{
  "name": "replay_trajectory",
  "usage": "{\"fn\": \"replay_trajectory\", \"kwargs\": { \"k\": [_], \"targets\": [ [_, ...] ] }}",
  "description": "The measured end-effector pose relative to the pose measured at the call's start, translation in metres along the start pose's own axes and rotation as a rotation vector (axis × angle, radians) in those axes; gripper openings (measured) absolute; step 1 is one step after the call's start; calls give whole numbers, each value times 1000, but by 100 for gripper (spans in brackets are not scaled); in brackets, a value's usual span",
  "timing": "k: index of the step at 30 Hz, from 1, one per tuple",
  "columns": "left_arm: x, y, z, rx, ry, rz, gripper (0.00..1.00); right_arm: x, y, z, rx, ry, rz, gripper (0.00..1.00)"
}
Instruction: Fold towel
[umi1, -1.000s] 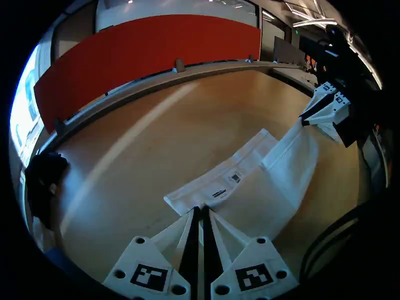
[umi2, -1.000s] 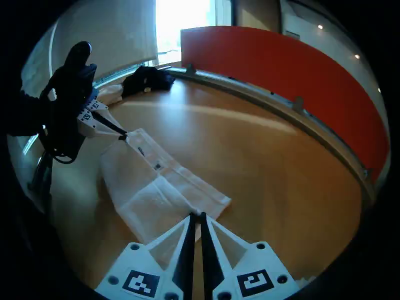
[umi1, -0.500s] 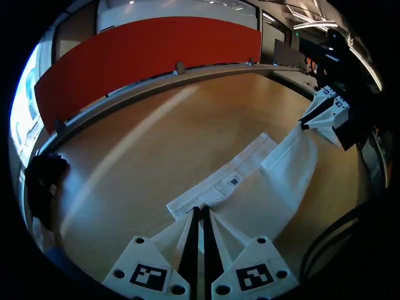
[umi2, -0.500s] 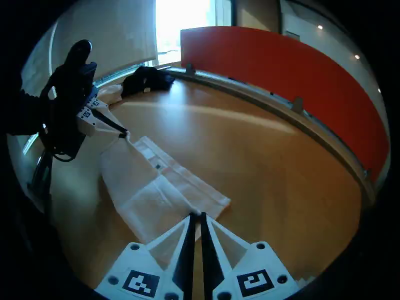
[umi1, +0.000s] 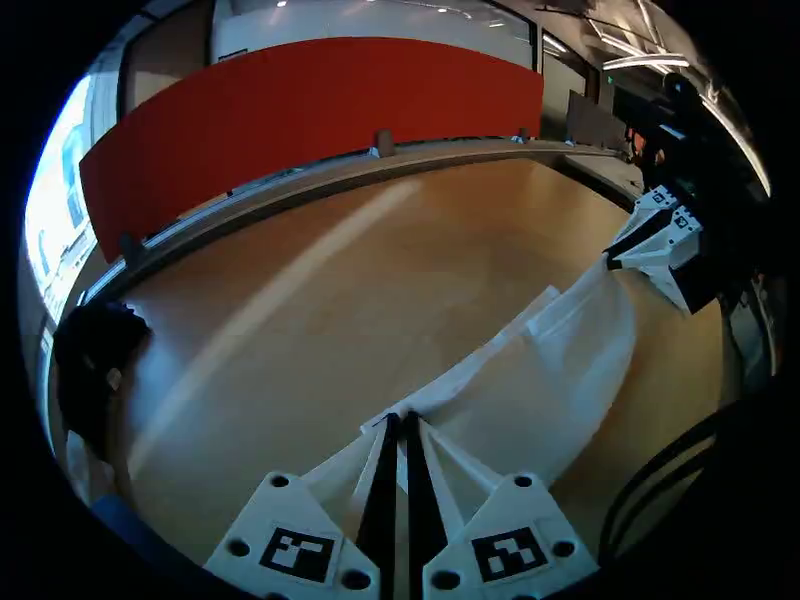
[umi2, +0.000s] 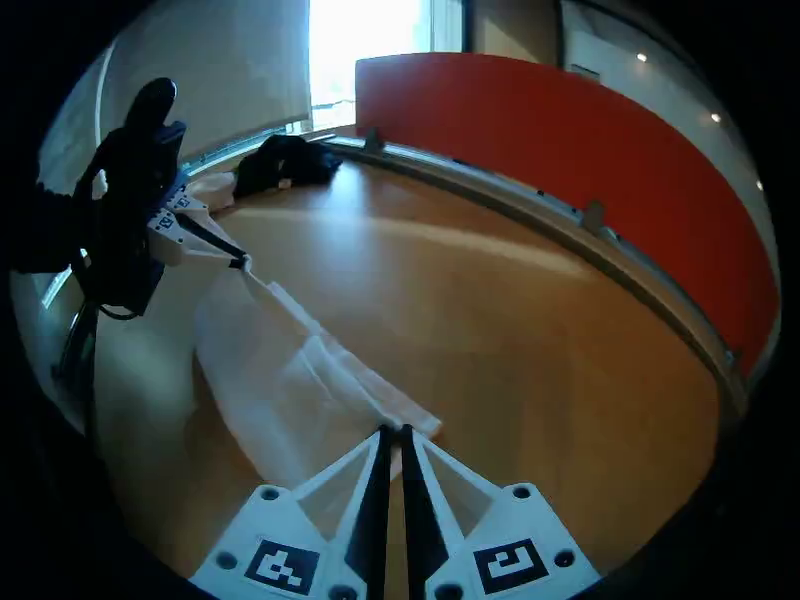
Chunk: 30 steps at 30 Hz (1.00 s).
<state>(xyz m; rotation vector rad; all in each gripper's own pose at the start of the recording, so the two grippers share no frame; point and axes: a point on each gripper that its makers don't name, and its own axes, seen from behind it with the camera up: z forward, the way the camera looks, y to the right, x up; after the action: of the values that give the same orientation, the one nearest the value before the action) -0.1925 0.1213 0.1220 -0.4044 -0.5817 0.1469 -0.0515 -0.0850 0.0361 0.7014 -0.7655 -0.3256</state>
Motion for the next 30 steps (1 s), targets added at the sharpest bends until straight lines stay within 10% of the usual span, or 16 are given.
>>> {"fn": "replay_trajectory", "kwargs": {
  "k": [16,22,30],
  "targets": [
    [-11,-10,22,24,-22,-40,7,-9,14,35,-19,-46,2,15],
    [-9,-13,19,24,-20,-74,61,-9,18,32,-48,-40,-5,47],
    [-12,-16,9,37,-16,-79,73,-7,15,22,-53,-22,15,63]
  ]
}}
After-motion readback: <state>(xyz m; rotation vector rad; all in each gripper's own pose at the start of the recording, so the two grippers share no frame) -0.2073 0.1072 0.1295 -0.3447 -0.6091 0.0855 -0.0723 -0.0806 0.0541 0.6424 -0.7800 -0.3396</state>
